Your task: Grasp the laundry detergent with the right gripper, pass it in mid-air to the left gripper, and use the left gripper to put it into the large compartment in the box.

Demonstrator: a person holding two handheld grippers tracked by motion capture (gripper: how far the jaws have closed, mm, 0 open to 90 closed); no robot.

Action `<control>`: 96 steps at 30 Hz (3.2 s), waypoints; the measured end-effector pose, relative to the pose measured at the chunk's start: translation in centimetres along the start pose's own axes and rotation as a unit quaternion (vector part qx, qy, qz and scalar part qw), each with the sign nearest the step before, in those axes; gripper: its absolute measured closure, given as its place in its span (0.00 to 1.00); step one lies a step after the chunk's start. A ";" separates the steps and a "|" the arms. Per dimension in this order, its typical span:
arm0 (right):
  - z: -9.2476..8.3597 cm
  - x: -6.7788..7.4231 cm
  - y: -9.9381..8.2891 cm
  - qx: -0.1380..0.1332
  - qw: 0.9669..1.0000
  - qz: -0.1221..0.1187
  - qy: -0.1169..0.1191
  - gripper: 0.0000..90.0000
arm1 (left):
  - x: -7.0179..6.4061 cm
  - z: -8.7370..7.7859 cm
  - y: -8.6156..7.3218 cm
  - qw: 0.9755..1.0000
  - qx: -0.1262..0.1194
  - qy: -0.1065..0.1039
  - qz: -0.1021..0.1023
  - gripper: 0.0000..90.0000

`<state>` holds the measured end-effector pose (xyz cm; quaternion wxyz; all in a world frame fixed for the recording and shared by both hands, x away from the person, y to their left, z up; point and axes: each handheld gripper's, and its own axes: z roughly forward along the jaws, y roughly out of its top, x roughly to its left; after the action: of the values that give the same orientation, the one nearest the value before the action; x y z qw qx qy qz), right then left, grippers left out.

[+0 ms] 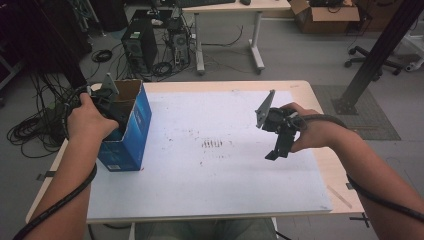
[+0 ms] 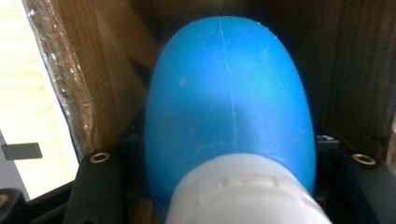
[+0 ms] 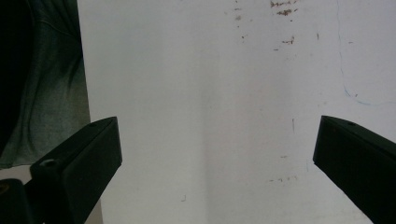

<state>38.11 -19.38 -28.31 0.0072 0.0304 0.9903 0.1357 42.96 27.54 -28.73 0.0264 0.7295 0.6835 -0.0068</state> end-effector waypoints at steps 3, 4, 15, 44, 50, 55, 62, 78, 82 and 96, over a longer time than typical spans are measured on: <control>0.0 0.0 -0.2 -0.002 1.000 0.003 0.000 0.01 | 0.0 0.0 0.1 1.000 -0.002 -0.001 0.003 0.41; 0.0 0.0 -0.2 -0.002 1.000 0.003 0.000 0.01 | -0.1 0.1 0.1 1.000 -0.002 -0.002 0.003 0.41; -0.1 0.1 -0.4 -0.006 1.000 0.003 -0.002 0.01 | -0.5 0.1 0.1 1.000 -0.004 0.004 0.009 0.33; -0.2 -0.1 -0.5 -0.011 1.000 0.004 -0.003 0.01 | -1.3 -3.0 -0.3 0.999 -0.034 0.023 0.022 0.23; -0.3 0.0 -0.5 -0.009 1.000 0.006 -0.003 0.01 | -1.6 -3.7 -0.3 0.999 -0.039 0.024 0.028 0.23; -0.4 -0.1 -0.5 -0.010 1.000 0.004 -0.004 0.01 | -1.6 -4.4 -0.4 0.998 -0.044 0.025 0.030 0.22; -0.4 -0.1 -0.5 -0.011 1.000 0.004 -0.005 0.01 | -1.6 -5.2 -0.5 0.998 -0.049 0.028 0.034 0.17; -0.5 -0.1 -0.4 -0.013 1.000 0.003 -0.005 0.01 | -2.0 -6.2 -0.6 0.997 -0.040 0.026 0.054 0.13; -0.6 -0.1 -0.4 -0.011 1.000 0.003 -0.006 0.01 | -2.3 -6.7 -0.6 0.997 -0.036 0.030 0.059 0.12; -0.7 0.0 -0.5 -0.015 1.000 0.002 -0.007 0.01 | -3.4 -9.0 -1.0 0.994 -0.024 0.049 0.090 0.06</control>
<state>38.08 -20.02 -27.74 0.0143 0.0335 0.9880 0.1502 41.51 24.61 -19.62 0.0114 0.7865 0.6157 0.0477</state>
